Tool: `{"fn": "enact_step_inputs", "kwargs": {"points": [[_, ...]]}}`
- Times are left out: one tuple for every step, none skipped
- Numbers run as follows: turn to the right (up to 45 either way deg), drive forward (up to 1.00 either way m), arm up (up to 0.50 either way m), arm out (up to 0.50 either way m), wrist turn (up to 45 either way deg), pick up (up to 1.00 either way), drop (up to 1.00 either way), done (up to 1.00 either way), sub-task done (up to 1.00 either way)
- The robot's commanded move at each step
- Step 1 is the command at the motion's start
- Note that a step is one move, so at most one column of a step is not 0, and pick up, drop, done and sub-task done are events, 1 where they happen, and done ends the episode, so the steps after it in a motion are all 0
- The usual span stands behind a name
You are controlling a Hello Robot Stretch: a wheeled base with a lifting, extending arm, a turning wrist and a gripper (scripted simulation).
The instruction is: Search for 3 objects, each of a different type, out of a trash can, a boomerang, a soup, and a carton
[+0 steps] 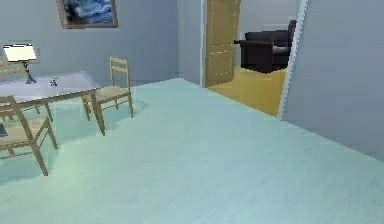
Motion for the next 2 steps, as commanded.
{"fn": "enact_step_inputs", "kwargs": {"points": [[15.0,0.00,0.00,0.00,0.0,0.00,0.00,0.00,0.00],[0.0,1.00,0.00,0.00,0.0,0.00,0.00,0.00,0.00]]}}
